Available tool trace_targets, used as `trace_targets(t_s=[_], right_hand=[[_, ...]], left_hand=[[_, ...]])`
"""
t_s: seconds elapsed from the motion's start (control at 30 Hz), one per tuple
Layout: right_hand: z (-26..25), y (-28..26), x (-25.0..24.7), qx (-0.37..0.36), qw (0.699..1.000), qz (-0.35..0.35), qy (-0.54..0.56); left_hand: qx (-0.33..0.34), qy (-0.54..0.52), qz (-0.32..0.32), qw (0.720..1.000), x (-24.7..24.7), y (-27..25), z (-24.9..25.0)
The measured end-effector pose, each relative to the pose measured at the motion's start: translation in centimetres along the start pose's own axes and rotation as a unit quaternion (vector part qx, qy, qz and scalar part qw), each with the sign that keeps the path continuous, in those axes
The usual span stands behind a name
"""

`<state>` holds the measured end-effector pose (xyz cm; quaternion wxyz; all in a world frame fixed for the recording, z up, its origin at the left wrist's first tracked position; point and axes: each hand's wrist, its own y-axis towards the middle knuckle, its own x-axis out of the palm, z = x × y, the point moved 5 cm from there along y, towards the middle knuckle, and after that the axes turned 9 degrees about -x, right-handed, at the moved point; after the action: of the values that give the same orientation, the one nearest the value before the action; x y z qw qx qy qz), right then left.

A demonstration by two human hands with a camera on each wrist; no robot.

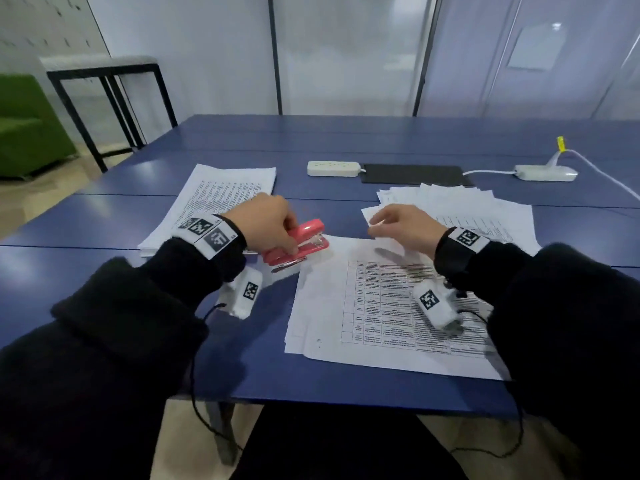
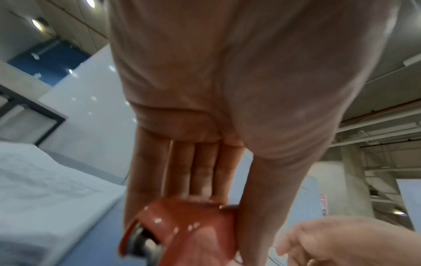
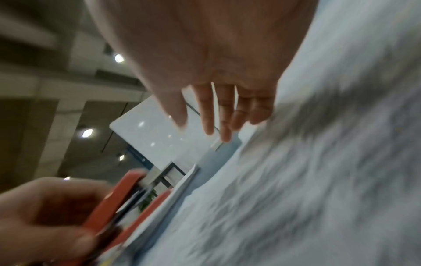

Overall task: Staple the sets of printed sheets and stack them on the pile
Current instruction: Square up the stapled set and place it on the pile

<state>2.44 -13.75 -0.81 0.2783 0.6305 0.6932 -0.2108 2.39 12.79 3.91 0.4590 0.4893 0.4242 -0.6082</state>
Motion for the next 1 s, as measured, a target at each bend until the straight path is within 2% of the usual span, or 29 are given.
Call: trace_targets(t_s=[0.03, 0.07, 0.13, 0.3, 0.4, 0.53, 0.6, 0.63, 0.7, 0.73, 0.8, 0.83, 0.9, 1.0], right_hand=[[0.1, 0.2, -0.4, -0.003, 0.991, -0.059, -0.119], [0.2, 0.3, -0.6, 0.007, 0.97, -0.121, -0.213], [0.1, 0.2, -0.4, 0.011, 0.93, -0.191, -0.313], [-0.9, 0.8, 0.0, 0.032, 0.921, -0.209, -0.327], [-1.7, 0.3, 0.2, 0.021, 0.912, -0.217, -0.346], [-3.1, -0.7, -1.8, 0.002, 0.947, -0.183, -0.262], [-5.0, -1.5, -4.5, -0.039, 0.965, -0.146, -0.213], [-6.0, -2.0, -6.0, -0.062, 0.975, -0.121, -0.175], [-7.8, -3.2, -9.1, -0.093, 0.993, -0.057, -0.044], [-8.4, -3.8, -10.4, -0.112, 0.993, -0.025, 0.034], [-9.1, -4.7, -11.9, -0.146, 0.975, 0.026, 0.166], [-9.3, -4.9, -12.0, -0.16, 0.961, 0.046, 0.219], [-9.8, -5.5, -11.5, -0.177, 0.932, 0.095, 0.302], [-10.7, -6.2, -10.6, -0.194, 0.902, 0.176, 0.344]], left_hand=[[-0.027, 0.003, -0.002, 1.0, -0.2, -0.5, -1.4], [-0.049, 0.003, -0.004, 0.999, -0.3, -1.0, -2.5], [-0.076, 0.013, -0.012, 0.997, -0.2, -2.0, -4.2], [-0.098, 0.053, -0.05, 0.993, 1.6, -3.1, -6.7], [-0.09, 0.009, -0.053, 0.994, 1.7, -3.4, -7.2], [-0.033, -0.137, 0.044, 0.989, -1.1, -4.6, -6.0], [-0.007, -0.265, 0.065, 0.962, -2.3, -5.4, -5.3], [0.003, -0.342, 0.053, 0.938, -2.5, -5.7, -5.0], [0.019, -0.488, 0.017, 0.873, -2.5, -6.2, -4.3], [0.022, -0.547, 0.008, 0.837, -2.2, -6.3, -3.9], [0.034, -0.638, 0.006, 0.769, -1.6, -6.0, -2.4], [0.044, -0.663, 0.014, 0.747, -1.5, -5.8, -1.3], [0.057, -0.68, 0.065, 0.728, -2.0, -5.4, 1.1], [0.056, -0.684, 0.182, 0.704, -5.1, -5.0, 3.6]])
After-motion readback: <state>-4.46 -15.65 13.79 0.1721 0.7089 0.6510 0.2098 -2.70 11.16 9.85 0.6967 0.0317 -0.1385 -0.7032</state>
